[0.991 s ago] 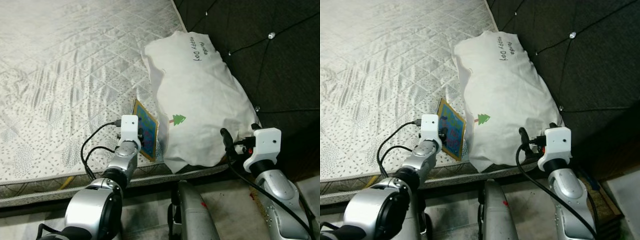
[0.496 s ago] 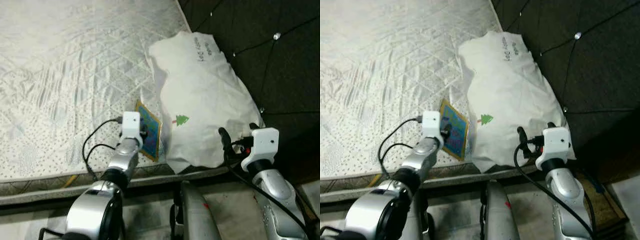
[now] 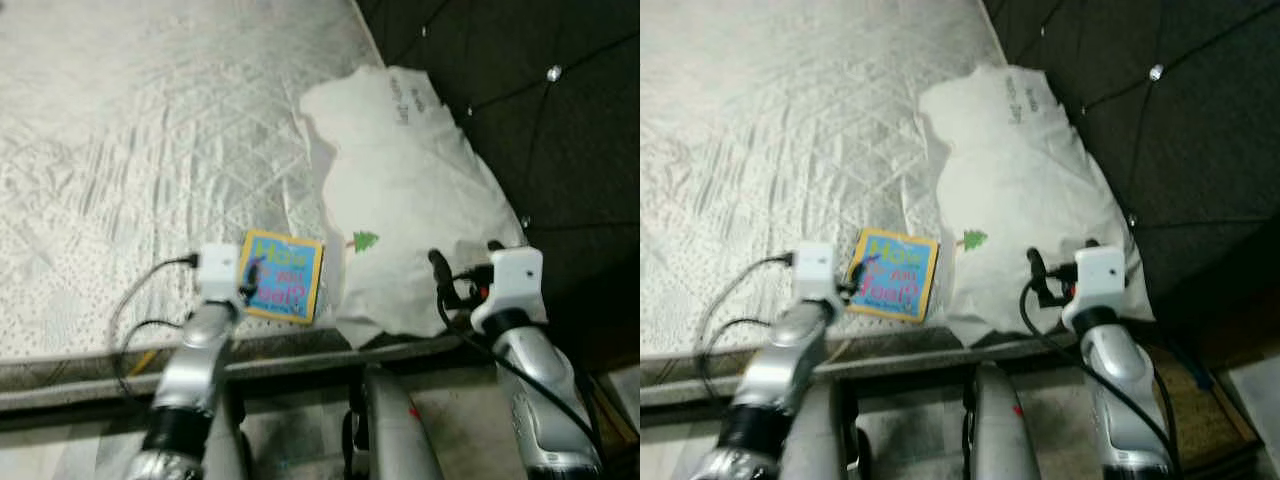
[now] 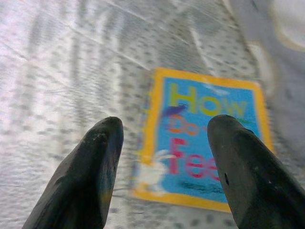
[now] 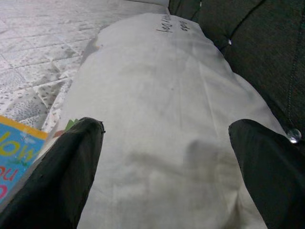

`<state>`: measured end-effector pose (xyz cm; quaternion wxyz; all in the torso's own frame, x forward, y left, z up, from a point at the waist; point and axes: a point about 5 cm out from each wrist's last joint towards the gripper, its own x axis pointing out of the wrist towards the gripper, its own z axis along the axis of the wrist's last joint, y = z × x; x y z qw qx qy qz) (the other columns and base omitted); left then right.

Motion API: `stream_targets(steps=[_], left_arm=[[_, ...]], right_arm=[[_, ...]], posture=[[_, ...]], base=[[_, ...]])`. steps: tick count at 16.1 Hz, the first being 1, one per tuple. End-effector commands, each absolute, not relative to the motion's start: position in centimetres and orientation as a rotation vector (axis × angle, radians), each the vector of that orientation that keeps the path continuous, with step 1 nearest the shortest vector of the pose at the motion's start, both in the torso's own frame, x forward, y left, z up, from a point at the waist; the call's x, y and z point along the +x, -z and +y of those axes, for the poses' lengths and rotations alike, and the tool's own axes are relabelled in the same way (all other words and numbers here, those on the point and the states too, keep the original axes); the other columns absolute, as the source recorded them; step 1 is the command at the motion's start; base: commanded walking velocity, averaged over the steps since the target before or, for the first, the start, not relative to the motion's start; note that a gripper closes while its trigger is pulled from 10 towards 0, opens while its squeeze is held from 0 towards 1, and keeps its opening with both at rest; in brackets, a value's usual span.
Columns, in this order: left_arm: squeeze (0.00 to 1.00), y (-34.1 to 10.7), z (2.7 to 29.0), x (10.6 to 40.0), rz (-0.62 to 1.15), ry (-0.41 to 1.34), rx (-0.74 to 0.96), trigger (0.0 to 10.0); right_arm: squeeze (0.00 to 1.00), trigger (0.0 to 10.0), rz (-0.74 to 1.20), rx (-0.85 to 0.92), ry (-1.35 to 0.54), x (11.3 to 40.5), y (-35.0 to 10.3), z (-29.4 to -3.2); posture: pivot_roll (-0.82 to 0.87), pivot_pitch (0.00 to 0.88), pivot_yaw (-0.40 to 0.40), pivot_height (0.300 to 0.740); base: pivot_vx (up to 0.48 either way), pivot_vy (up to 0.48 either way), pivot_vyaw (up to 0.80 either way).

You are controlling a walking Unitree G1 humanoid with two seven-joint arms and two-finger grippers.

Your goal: Clean up the room

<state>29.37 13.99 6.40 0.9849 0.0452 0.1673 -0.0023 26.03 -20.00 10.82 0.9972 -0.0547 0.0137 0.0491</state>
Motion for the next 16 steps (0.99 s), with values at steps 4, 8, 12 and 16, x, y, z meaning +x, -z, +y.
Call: stream_targets(steps=[4,8,12,16], left_arm=[[0.00,-7.4,16.0,27.9,0.312,-0.047,0.176,10.0],[0.00,-7.2,19.0,25.9,0.398,-0.196,0.141,10.0],[0.00,-6.8,18.5,25.2,0.421,-0.174,0.154,10.0],[0.00,-7.1,18.5,24.2,0.401,-0.154,0.111,10.0]], right_arm=[[0.00,10.0,0.022,-0.090,-0.113,27.0,-10.8,-19.2],[0.00,10.0,0.037,-0.073,-0.096,26.9,-10.4,-19.5],[0.00,10.0,0.044,-0.069,-0.073,26.8,-10.3,-19.9],[0.00,10.0,0.056,-0.050,-0.055,26.4,-9.9,-20.2]], posture=[[-0.07,0.139,-0.025,0.622],[-0.06,0.164,-0.030,0.622],[-0.06,0.144,-0.027,0.622],[-0.06,0.111,-0.020,0.622]], base=[[0.000,0.000,0.00],[0.000,0.000,0.00],[0.000,0.000,0.00],[0.000,0.000,0.00]])
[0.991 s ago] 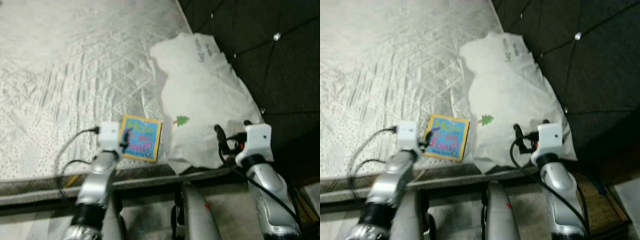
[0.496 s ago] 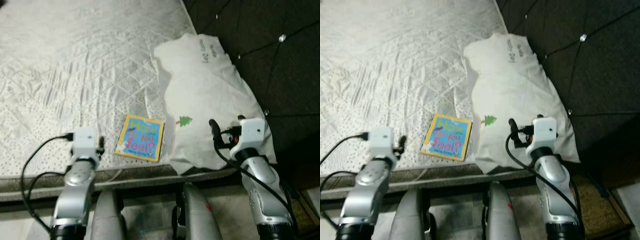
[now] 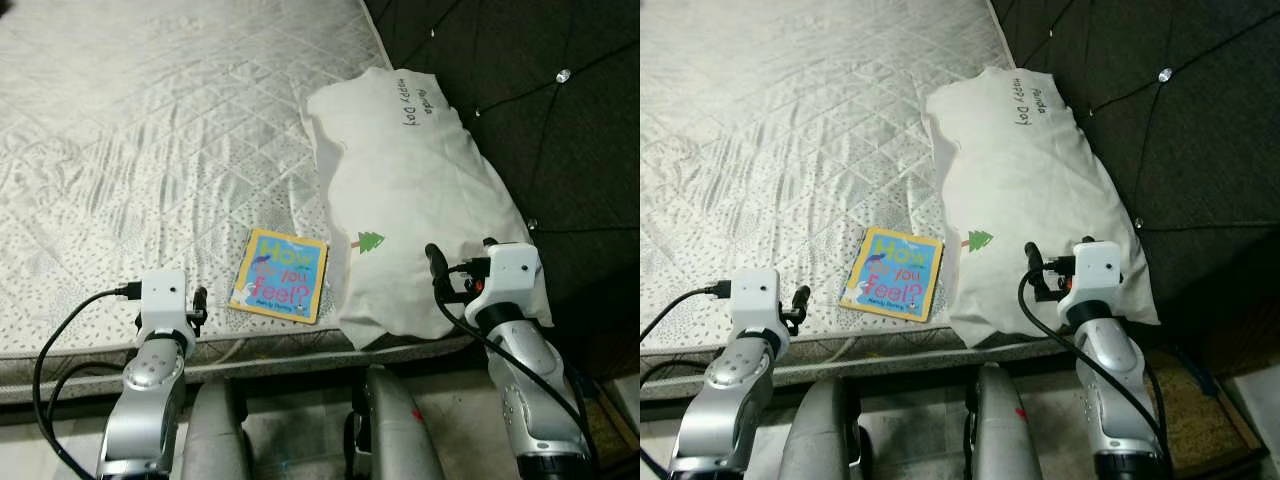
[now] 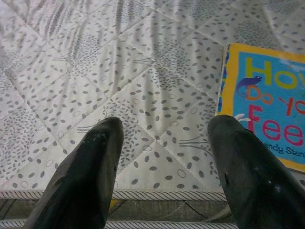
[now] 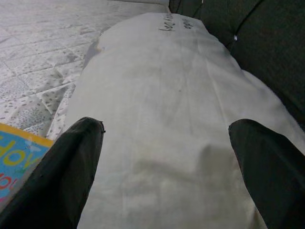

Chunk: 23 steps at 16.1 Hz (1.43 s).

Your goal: Clean up the room

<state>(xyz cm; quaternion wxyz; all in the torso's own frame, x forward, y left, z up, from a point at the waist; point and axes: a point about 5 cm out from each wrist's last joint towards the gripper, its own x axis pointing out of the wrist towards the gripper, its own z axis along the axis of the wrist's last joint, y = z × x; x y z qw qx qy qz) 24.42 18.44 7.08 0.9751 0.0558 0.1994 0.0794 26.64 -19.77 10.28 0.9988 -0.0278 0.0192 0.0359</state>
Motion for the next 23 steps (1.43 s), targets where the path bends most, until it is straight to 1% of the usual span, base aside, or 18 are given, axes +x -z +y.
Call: stream_targets(steps=[1,2,5,10,14,16,17,19,20,21,23], left_arm=[[0.00,-7.3,18.1,24.3,0.395,-0.142,0.098,10.0],[0.00,-7.5,17.9,24.6,0.384,-0.142,0.087,10.0],[0.00,-8.1,17.3,25.1,0.350,-0.122,0.101,10.0],[0.00,-7.5,17.9,25.2,0.377,-0.147,0.107,10.0],[0.00,-7.9,17.6,27.3,0.346,-0.154,0.112,10.0],[0.00,-7.5,17.7,28.1,0.349,-0.172,0.116,10.0],[0.00,-7.1,17.6,28.5,0.361,-0.181,0.109,10.0],[0.00,-5.8,17.2,29.4,0.437,-0.181,0.102,10.0],[0.00,-5.6,17.0,29.5,0.450,-0.181,0.094,10.0],[0.00,-5.0,16.5,30.4,0.466,-0.177,0.070,10.0],[0.00,-4.2,15.8,31.1,0.486,-0.153,0.045,10.0]], right_arm=[[0.00,10.0,0.063,-0.045,-0.058,26.2,-9.6,-20.0],[0.00,10.0,0.066,-0.043,-0.062,26.2,-9.5,-19.8],[0.00,10.0,0.064,-0.040,-0.073,26.4,-9.6,-19.5],[0.00,10.0,0.064,-0.038,-0.075,25.9,-9.7,-19.6],[0.00,10.0,0.084,-0.061,-0.061,25.4,-9.7,-20.3],[0.00,10.0,0.095,-0.073,-0.054,25.0,-9.7,-20.7],[0.00,10.0,0.098,-0.076,-0.051,24.8,-9.8,-20.9],[0.00,10.0,0.107,-0.086,-0.048,24.0,-10.0,-21.1],[0.00,10.0,0.109,-0.088,-0.047,23.8,-10.1,-21.1],[0.00,10.0,0.122,-0.096,-0.041,23.2,-10.3,-21.4],[0.00,10.0,0.136,-0.105,-0.029,22.2,-10.6,-21.8]], posture=[[-0.06,0.109,-0.022,0.622],[-0.05,0.110,-0.025,0.617],[-0.05,0.112,-0.027,0.577],[-0.06,0.135,-0.037,0.577],[-0.08,0.184,-0.053,0.577],[-0.10,0.201,-0.063,0.577],[-0.11,0.213,-0.069,0.577],[-0.14,0.238,-0.080,0.577],[-0.16,0.252,-0.086,0.577],[-0.18,0.270,-0.092,0.577],[-0.21,0.299,-0.105,0.577]], base=[[0.000,0.000,0.00],[0.000,0.000,0.00],[0.000,0.000,0.00],[0.000,0.000,0.00],[0.000,0.000,0.00],[0.000,0.000,0.00],[0.000,0.000,0.00],[0.000,0.000,0.00],[0.000,0.000,0.00],[0.000,0.000,0.00],[0.000,0.000,0.00]])
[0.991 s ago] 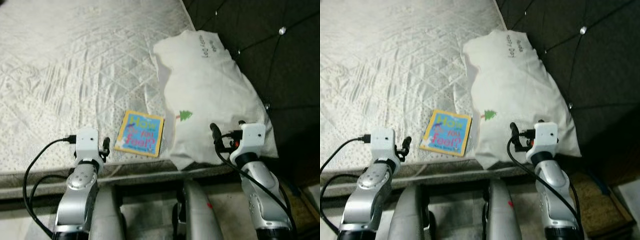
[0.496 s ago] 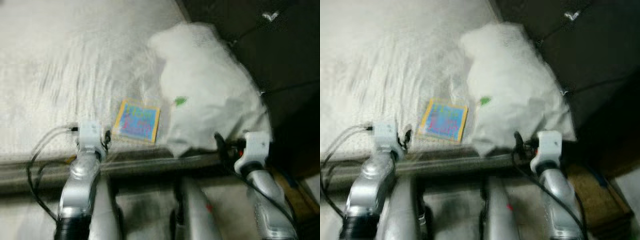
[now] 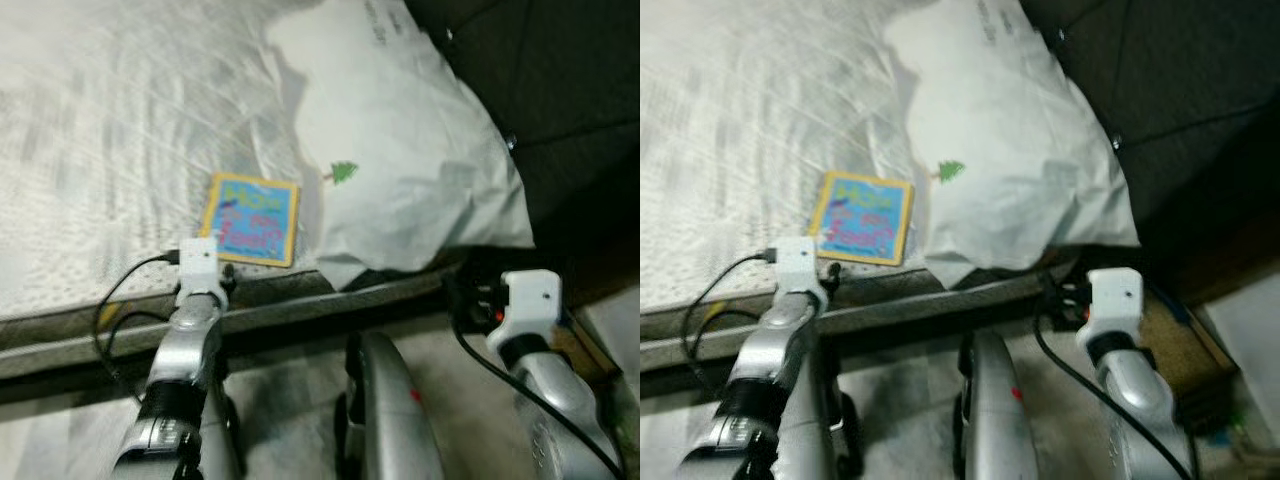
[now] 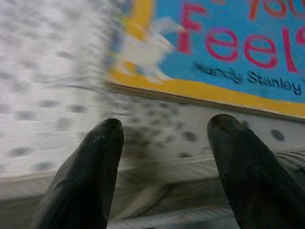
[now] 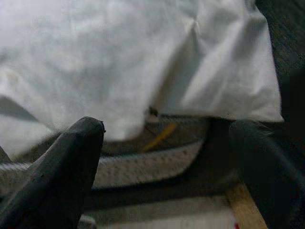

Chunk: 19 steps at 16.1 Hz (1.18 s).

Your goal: Clean up the room

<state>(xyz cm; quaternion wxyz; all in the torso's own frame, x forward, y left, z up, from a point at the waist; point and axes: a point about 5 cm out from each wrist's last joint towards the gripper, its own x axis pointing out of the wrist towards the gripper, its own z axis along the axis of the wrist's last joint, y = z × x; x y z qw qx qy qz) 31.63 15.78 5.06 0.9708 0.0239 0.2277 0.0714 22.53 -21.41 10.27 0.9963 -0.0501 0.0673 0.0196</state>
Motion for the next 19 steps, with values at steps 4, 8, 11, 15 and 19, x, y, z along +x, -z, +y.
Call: stream_targets(steps=[4,8,11,15,19], left_arm=[[0.00,-3.8,14.0,32.1,0.514,-0.075,0.033,10.0],[0.00,-3.4,12.7,32.5,0.529,0.002,0.033,10.0],[0.00,-4.1,10.9,33.1,0.497,0.113,0.011,10.0],[0.00,-4.7,9.2,33.5,0.462,0.192,0.013,10.0],[0.00,-4.8,8.4,33.8,0.465,0.224,0.016,10.0]], right_arm=[[0.00,10.0,0.152,-0.109,-0.034,21.8,-10.8,-21.8],[0.00,10.0,0.150,-0.103,-0.044,22.2,-11.1,-21.3],[0.00,10.0,0.149,-0.100,-0.046,22.4,-11.1,-21.2],[0.00,10.0,0.142,-0.097,-0.049,22.8,-11.2,-21.0],[0.00,10.0,0.137,-0.094,-0.050,22.9,-11.3,-20.7]], posture=[[-0.22,0.311,-0.112,0.577],[-0.22,0.301,-0.110,0.577],[-0.22,0.289,-0.109,0.577],[-0.22,0.277,-0.105,0.577],[-0.22,0.267,-0.102,0.577]], base=[[0.000,0.000,0.00],[0.000,0.000,0.00],[0.000,0.000,0.00],[0.000,0.000,0.00],[0.000,0.000,0.00]])
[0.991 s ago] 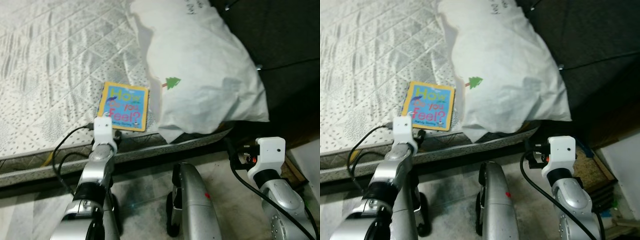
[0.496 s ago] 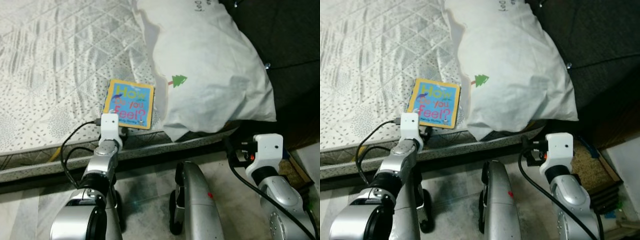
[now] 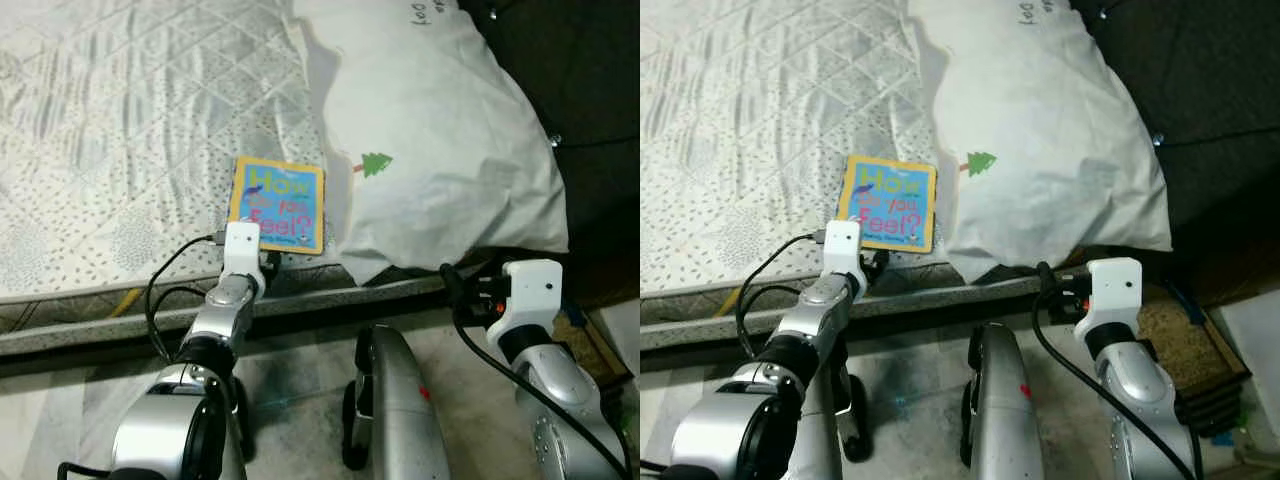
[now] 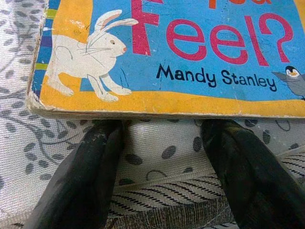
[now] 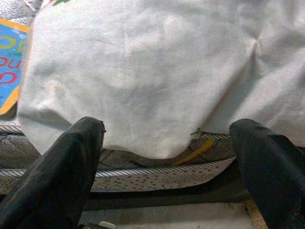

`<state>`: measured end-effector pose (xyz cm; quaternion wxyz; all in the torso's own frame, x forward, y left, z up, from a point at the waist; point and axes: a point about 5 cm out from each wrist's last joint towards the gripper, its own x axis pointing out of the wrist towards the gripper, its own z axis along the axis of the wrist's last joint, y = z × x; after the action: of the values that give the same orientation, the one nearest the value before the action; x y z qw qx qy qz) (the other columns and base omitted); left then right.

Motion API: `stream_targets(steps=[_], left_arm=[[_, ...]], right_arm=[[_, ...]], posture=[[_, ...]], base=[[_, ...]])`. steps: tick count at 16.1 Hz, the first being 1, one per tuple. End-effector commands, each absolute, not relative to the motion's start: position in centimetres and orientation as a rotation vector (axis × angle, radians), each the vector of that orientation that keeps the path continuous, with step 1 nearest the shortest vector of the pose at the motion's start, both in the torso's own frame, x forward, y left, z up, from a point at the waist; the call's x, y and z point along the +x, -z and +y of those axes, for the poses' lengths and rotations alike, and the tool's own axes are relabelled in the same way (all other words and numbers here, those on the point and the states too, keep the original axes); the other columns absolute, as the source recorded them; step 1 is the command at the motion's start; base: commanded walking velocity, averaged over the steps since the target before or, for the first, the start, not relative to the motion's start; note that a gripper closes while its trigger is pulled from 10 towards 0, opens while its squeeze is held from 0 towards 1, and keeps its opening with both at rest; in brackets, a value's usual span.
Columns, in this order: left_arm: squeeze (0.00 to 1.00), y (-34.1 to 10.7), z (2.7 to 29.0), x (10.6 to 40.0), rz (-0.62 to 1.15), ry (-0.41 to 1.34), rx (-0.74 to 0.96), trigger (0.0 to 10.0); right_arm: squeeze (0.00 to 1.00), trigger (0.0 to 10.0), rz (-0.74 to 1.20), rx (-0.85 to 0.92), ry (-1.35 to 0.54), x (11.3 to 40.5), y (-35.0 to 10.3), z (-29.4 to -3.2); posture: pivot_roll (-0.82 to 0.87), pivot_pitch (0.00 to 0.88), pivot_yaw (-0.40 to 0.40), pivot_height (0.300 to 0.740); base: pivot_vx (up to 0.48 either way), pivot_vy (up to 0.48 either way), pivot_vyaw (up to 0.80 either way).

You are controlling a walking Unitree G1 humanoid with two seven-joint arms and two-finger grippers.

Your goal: Clean up the room

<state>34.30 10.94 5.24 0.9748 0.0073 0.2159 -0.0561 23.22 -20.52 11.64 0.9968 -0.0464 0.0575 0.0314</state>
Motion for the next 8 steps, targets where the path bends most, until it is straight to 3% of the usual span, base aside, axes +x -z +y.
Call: stream_targets(steps=[1,8], left_arm=[[0.00,-4.9,8.2,33.8,0.464,0.232,0.017,10.0],[0.00,-4.6,5.8,33.2,0.480,0.345,0.036,10.0]], right_arm=[[0.00,10.0,0.136,-0.093,-0.051,22.9,-11.3,-20.7],[0.00,10.0,0.132,-0.093,-0.056,23.3,-11.2,-20.5]], posture=[[-0.22,0.267,-0.102,0.577],[-0.21,0.255,-0.097,0.577]], base=[[0.000,0.000,0.00],[0.000,0.000,0.00]])
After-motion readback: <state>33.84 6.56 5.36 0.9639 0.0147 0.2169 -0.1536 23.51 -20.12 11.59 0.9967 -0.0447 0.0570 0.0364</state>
